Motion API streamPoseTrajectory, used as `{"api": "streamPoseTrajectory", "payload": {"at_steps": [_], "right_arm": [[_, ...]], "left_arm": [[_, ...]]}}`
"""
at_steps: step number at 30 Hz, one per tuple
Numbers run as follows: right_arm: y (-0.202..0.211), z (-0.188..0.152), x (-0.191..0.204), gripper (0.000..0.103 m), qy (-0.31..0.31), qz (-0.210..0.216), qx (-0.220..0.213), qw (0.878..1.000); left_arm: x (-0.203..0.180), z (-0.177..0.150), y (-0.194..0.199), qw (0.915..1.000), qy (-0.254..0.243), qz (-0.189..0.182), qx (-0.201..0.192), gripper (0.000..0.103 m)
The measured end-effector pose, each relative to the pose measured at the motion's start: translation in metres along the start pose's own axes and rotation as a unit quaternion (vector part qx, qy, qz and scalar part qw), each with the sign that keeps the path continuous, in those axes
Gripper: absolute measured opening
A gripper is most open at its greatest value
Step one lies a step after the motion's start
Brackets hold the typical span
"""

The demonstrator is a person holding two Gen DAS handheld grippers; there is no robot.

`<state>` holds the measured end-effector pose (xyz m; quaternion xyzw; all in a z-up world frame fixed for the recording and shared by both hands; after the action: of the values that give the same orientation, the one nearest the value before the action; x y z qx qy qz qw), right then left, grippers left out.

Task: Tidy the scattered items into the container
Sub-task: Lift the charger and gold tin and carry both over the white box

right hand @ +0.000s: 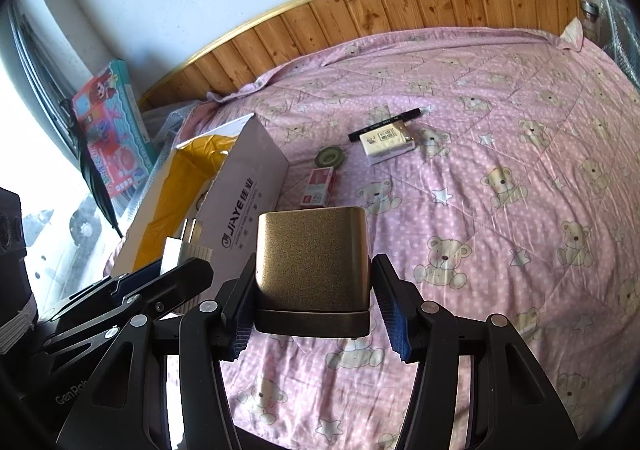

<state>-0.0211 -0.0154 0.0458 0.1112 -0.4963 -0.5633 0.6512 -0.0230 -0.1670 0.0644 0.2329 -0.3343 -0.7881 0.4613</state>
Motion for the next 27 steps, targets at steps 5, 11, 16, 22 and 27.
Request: {"api": "streamPoseTrajectory", "payload": {"at_steps": [5,11,16,22,27], "right_arm": [[0.005,-0.004,0.016,0.057,0.014,0.004,-0.003,1.000],[0.005,-0.008,0.033,0.057,0.025,0.006,-0.004,1.000],[0.005,-0.011,0.054,0.057,0.040,0.011,-0.003,0.999],[0.001,-0.017,0.089,0.057,0.071,0.021,0.002,0.997],[-0.003,-0.017,0.115,0.057,0.092,0.030,0.006,0.995]], "left_arm": [[0.011,-0.004,0.014,0.9999,0.009,0.003,-0.012,0.032],[0.025,-0.009,0.025,0.9996,0.021,0.002,-0.021,0.032],[0.041,-0.014,0.034,0.9989,0.037,0.004,-0.029,0.032],[0.070,-0.019,0.047,0.9971,0.063,0.011,-0.041,0.032],[0.096,-0.024,0.059,0.9949,0.084,0.020,-0.052,0.032]]}}
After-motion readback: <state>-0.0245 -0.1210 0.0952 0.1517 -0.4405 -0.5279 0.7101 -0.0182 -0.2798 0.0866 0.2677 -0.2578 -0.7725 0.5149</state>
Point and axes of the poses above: each gripper's, at about its wrist camera, not at the fingertips, and y roughly against the way its jaws point, x to its left, z to its top, the point moved 2 cm from there along -y, roughly the way its jaws point, and after that the axes turned 14 degrees about -y, right-handed, at the moved point
